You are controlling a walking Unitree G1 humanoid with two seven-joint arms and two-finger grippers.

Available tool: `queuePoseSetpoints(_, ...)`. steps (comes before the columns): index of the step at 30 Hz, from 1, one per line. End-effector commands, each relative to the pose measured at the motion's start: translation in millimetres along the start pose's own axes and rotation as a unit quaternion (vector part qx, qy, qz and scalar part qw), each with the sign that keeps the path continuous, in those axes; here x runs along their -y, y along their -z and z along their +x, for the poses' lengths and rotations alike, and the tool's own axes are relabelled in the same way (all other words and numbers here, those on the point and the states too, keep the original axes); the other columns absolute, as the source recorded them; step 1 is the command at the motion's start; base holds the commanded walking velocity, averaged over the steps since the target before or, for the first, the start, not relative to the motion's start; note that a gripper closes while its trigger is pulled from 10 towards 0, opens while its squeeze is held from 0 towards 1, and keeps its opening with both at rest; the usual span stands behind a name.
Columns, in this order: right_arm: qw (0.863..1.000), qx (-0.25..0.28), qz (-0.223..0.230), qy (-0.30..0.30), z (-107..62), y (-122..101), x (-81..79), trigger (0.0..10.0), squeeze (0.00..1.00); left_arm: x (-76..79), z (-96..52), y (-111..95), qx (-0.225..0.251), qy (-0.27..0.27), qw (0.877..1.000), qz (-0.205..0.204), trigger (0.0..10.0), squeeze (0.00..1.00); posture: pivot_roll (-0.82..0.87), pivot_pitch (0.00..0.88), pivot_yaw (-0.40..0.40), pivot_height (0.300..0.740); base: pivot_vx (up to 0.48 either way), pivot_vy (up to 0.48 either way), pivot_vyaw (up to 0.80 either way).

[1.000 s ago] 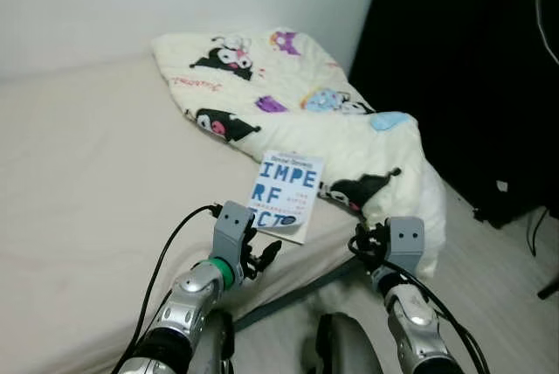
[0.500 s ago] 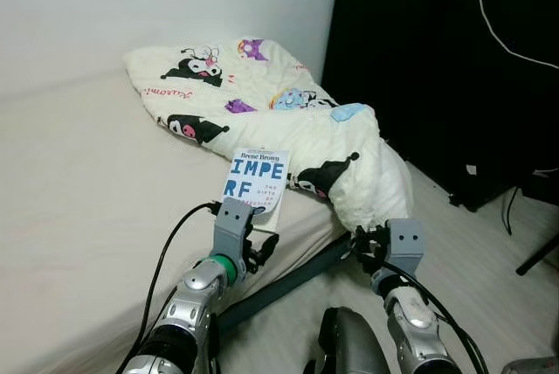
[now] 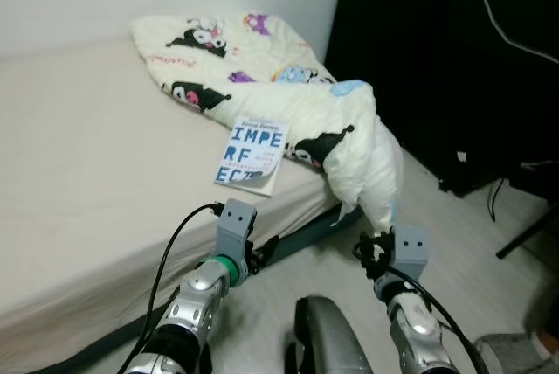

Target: Clean up the room

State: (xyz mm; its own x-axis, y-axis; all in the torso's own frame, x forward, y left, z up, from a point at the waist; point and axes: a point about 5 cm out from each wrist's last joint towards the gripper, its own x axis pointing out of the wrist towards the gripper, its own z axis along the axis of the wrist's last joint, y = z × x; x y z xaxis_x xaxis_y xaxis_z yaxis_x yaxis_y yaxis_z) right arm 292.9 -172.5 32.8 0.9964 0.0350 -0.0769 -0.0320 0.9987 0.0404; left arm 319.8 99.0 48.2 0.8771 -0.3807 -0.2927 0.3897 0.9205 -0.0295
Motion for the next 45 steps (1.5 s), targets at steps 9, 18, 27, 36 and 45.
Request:
queuePoseSetpoints(9,1.0,-0.003,0.005,0.004,-0.8,0.8,3.0,10.0,0.0,0.1,-0.8,5.9,-0.01,-0.004,1.0,-0.002,10.0,0.0,-0.01,0.102,-0.001,0.592,0.0,0.0,0.0)
queuePoseSetpoints(18,1.0,0.014,-0.013,-0.002,1.5,-6.4,3.4,10.0,0.0,-0.8,4.0,-11.6,0.022,-0.015,0.997,-0.071,10.0,0.0,-0.01,0.102,-0.004,0.592,0.0,0.0,0.0)
queuePoseSetpoints(27,0.999,0.038,-0.023,-0.007,6.2,-18.4,4.3,10.0,0.0,22.0,18.6,-54.2,0.075,0.035,0.989,-0.121,10.0,0.0,-0.03,0.124,-0.015,0.592,0.0,0.0,0.0)
queuePoseSetpoints(36,0.996,0.076,-0.037,-0.012,10.2,-37.7,3.8,10.0,0.0,57.1,42.8,-64.9,0.01,0.042,0.988,-0.15,10.0,0.0,-0.08,0.212,-0.017,0.592,0.0,0.0,0.0)
queuePoseSetpoints(45,0.995,0.087,-0.057,-0.002,11.8,-47.4,8.1,10.0,0.0,55.8,44.7,-56.9,-0.028,0.01,0.956,-0.293,10.0,0.0,-0.13,0.242,-0.024,0.587,0.0,0.0,0.0)
